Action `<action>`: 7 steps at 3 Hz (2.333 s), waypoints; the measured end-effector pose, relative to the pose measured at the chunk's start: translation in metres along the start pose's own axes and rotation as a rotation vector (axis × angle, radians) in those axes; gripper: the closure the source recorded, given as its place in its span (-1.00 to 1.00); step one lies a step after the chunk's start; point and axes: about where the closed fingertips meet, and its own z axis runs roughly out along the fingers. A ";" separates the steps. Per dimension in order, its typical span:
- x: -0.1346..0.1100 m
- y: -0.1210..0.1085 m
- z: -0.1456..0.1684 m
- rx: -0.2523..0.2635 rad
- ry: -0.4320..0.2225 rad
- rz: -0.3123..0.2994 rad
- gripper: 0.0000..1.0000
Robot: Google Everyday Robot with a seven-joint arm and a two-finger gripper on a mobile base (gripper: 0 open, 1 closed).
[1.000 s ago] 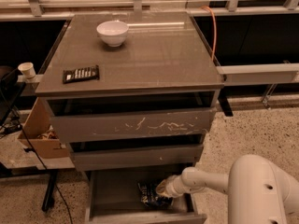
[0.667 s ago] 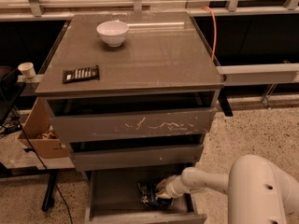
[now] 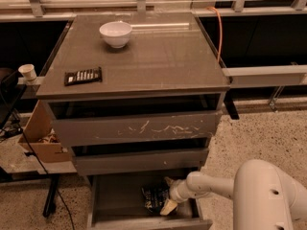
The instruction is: Pick blue chip bag from bottom drawer and place on counter
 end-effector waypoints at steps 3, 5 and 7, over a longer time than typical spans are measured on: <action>0.027 0.000 0.030 -0.038 0.021 0.041 -0.62; 0.038 0.006 0.041 -0.064 0.040 0.047 0.23; 0.004 0.018 -0.013 -0.029 0.022 0.025 1.00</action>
Offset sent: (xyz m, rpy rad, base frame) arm 0.0122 -0.0065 -0.0391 -0.0014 0.0412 -0.0229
